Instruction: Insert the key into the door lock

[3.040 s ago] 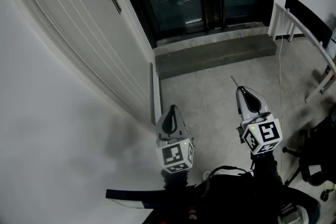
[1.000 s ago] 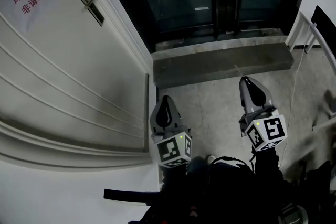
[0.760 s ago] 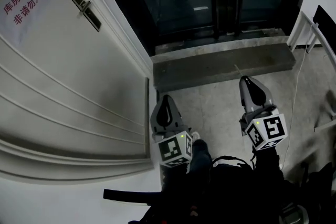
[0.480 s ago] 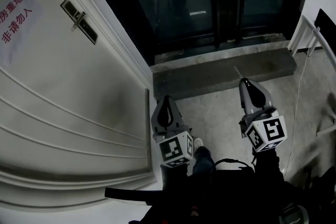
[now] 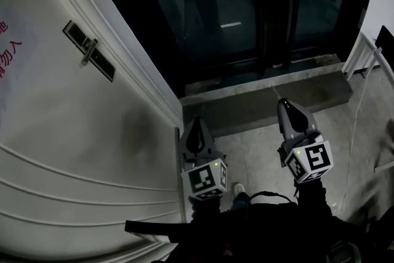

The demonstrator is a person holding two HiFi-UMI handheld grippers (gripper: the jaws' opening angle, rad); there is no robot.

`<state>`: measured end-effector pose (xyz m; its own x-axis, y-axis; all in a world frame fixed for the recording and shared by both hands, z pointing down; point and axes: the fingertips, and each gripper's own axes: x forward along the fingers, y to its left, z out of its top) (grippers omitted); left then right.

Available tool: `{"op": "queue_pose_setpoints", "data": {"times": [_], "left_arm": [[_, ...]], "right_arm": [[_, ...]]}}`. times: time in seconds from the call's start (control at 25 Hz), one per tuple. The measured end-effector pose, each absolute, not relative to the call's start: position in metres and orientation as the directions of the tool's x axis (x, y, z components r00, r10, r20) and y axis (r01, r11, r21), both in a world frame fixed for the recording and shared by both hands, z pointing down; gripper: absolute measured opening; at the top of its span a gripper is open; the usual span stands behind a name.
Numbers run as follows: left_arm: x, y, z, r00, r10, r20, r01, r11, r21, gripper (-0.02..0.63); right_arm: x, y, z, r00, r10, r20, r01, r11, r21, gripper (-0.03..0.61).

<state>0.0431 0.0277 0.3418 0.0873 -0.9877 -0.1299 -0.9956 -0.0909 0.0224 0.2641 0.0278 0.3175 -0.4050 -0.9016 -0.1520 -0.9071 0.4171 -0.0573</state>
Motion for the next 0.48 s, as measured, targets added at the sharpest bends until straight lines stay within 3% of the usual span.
{"op": "queue_pose_setpoints", "data": {"times": [0.48], "left_arm": [[-0.009, -0.051, 0.338, 0.082, -0.988, -0.133, -0.996, -0.087, 0.034, 0.0]], "right_arm": [[0.209, -0.056, 0.316, -0.422, -0.893, -0.156, -0.899, 0.435, -0.055, 0.012]]}}
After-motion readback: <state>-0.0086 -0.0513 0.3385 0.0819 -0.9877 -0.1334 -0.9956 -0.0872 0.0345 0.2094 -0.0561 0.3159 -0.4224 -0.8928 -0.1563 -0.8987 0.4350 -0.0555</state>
